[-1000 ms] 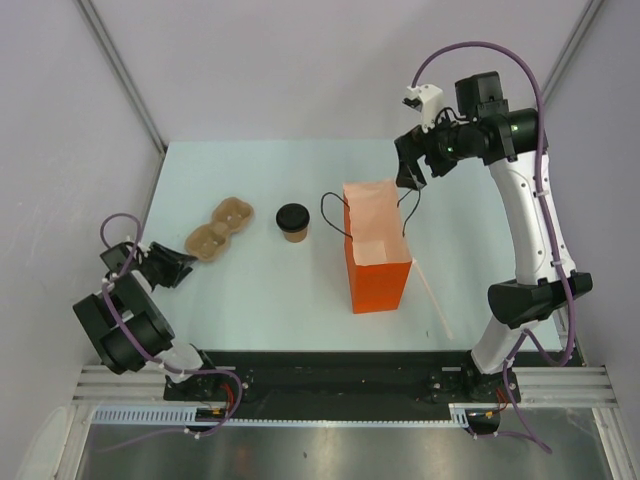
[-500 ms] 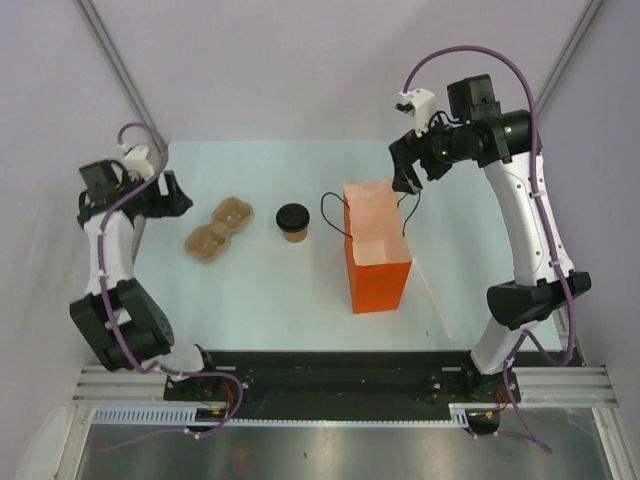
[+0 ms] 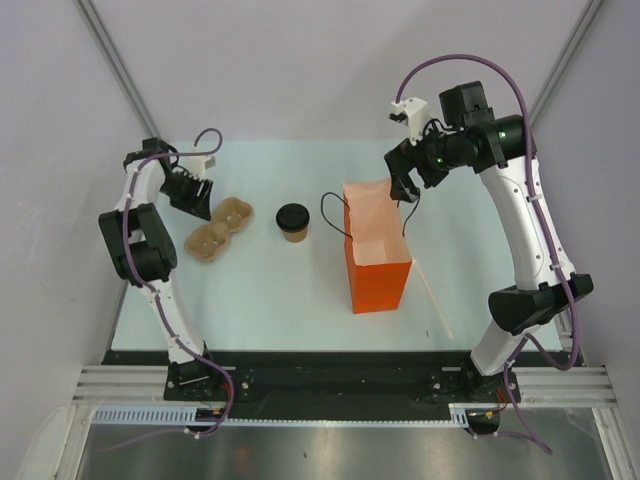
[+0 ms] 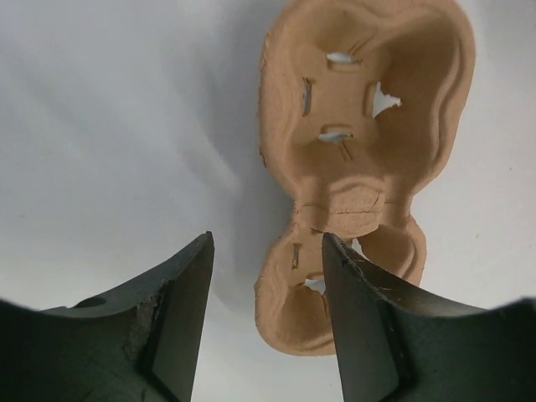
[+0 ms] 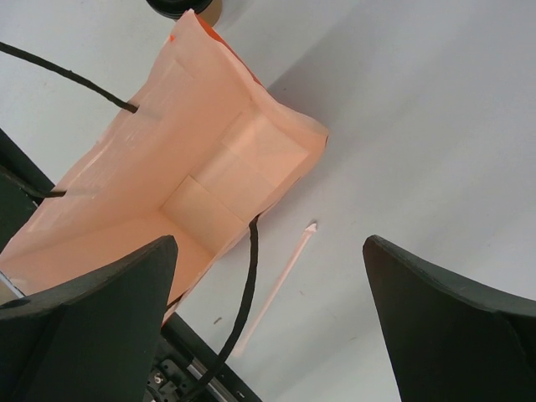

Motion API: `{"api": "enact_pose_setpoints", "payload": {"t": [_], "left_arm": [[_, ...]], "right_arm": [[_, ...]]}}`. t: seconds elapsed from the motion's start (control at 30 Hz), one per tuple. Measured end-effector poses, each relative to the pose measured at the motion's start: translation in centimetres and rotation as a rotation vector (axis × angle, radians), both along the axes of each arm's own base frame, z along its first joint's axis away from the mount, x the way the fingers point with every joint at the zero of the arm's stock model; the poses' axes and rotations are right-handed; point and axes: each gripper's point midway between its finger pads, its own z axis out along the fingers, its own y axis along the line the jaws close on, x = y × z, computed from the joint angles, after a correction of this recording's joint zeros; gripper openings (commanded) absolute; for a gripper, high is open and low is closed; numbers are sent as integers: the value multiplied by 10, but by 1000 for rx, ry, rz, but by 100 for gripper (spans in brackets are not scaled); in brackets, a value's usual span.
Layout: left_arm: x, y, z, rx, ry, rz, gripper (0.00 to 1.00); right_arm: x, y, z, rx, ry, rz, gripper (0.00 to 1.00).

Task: Pack the takeout coffee

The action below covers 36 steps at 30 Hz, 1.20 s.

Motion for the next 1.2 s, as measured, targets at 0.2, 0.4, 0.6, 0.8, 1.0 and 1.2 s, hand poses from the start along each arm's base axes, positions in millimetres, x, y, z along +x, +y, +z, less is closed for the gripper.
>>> {"api": "enact_pose_setpoints", "payload": {"t": [0.2,0.4,0.6,0.8,1.0,1.2], "left_arm": [[-16,-5,-25,-17,105,-30,44],[-26,-11,-38,-48,155,-46,22],[-51,-27,-42,-120,196,-40,0],[-107,-46,-31,-228,246,60,0],[-169,-63,-29,-303,288,165,6],[-187,-74,-37,-334,325,205,51]], "right_arm": [[1,-1,0,-8,-3,-5,100],[1,-1,-1,-14,-5,-6,99],[0,-1,-1,-15,-6,-6,100],[0,-1,0,-14,-9,-6,100],[-3,-2,5,-12,-26,1,100],[-4,-2,7,-13,-32,6,100]]}}
